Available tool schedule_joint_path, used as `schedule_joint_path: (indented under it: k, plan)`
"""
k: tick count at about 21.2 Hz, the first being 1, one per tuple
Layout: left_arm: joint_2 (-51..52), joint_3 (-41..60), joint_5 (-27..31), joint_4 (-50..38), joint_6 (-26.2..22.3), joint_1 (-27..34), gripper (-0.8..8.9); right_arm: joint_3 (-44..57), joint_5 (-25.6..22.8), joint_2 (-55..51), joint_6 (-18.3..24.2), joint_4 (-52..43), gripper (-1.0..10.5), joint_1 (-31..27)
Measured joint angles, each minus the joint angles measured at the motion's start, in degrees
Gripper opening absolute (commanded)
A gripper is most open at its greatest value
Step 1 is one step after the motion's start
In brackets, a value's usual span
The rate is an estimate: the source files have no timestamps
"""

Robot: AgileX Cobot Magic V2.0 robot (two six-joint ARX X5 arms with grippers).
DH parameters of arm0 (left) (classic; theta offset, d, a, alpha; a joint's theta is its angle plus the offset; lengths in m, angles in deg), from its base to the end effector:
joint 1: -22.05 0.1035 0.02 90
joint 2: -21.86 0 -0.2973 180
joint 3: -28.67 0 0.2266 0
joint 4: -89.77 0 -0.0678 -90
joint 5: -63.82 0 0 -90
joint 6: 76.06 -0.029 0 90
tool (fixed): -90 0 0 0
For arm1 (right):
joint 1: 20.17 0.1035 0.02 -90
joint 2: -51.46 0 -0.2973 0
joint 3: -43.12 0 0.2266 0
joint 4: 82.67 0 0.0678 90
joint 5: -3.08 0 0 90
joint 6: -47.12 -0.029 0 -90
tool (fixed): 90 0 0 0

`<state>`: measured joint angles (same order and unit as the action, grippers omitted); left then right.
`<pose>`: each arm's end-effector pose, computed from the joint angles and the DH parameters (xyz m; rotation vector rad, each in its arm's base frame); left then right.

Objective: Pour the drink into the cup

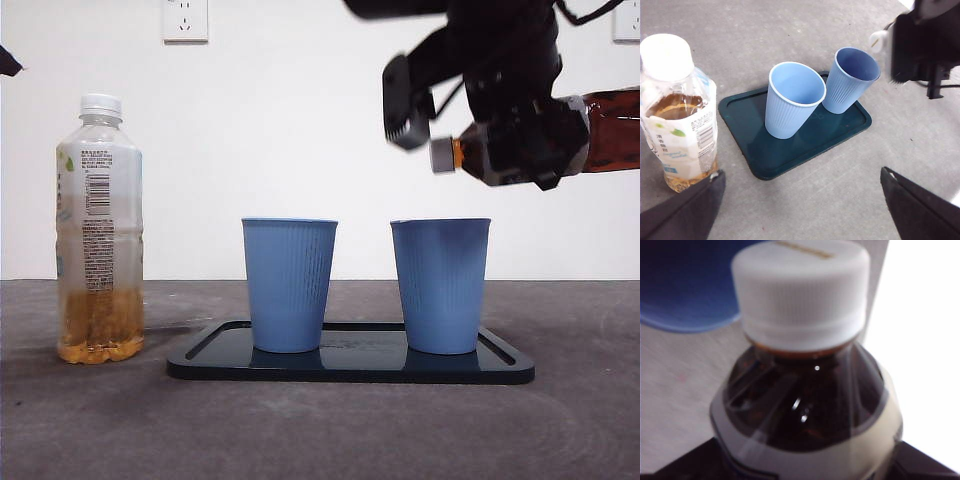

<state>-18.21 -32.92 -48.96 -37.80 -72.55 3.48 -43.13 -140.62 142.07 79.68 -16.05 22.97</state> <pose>0.0764 -0.0375 0.3294 -0.0774 0.5722 -0.6868 0.2180 0.1722 0.3032 -1.4596 0.8856 0.0818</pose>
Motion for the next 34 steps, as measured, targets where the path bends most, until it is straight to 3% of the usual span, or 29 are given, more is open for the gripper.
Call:
schedule_joint_path:
  k: [4,7,12,19,23,29,34]
  plan:
    - [0.0,0.0,0.0,0.0,-0.3,0.0,4.95,0.0,11.3,-7.6,-10.4,1.4,2.1,-1.4]
    - [0.1,0.0,0.0,0.0,-0.7,0.0,4.95,0.0,24.6,-13.5,-18.5,0.7,2.1,-5.1]
    - [0.3,0.0,0.0,0.0,-1.0,0.0,4.95,0.9,41.2,-22.8,-25.4,-8.9,2.1,-15.6]
    - [0.3,0.0,0.0,0.0,-1.0,0.0,4.95,21.7,52.1,-33.0,-31.2,-33.1,2.1,-30.1]
    - [0.3,0.0,0.0,0.0,-1.0,0.0,4.95,31.7,59.1,-33.1,-33.8,-50.2,2.1,-32.6]
    - [0.3,0.0,0.0,0.0,-1.0,0.0,4.95,40.6,60.2,-30.0,-37.6,-69.7,2.1,-34.3]
    - [0.3,0.0,0.0,0.0,-1.0,0.0,4.95,42.8,60.0,-25.3,-38.5,-74.2,2.1,-34.6]
